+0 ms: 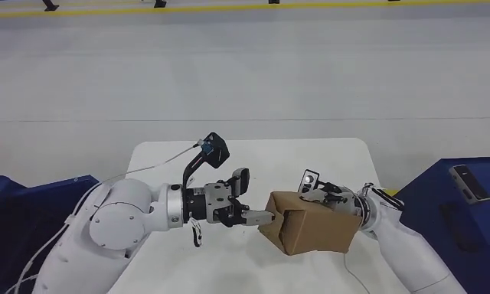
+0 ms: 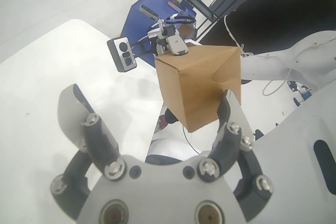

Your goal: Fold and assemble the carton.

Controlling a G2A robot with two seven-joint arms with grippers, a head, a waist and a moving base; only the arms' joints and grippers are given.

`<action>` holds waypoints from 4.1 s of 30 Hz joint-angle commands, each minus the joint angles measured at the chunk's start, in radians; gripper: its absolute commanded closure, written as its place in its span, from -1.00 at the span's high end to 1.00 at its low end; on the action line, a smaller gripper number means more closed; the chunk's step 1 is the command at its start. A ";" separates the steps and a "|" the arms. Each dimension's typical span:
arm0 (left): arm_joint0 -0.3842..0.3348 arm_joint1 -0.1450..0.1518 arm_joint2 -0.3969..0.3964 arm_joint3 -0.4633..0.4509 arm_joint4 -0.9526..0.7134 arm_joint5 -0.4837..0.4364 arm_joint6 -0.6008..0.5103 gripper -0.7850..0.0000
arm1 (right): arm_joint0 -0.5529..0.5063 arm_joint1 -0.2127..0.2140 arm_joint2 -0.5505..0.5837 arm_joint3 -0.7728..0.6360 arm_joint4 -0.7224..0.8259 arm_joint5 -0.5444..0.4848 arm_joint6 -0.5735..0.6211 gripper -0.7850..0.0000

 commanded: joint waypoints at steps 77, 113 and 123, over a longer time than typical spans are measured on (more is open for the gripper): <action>0.112 0.019 -0.335 0.067 -0.302 0.198 -0.156 1.00 | 0.012 -0.006 0.047 -0.300 0.442 0.250 -1.575 -1.00; 0.112 0.019 -0.335 0.067 -0.302 0.198 -0.156 1.00 | 0.891 -0.280 -1.040 0.278 1.019 -0.230 -2.681 -0.25; 0.112 0.019 -0.335 0.067 -0.302 0.198 -0.156 1.00 | 0.885 -0.359 -0.993 0.396 1.054 -0.194 -2.637 0.13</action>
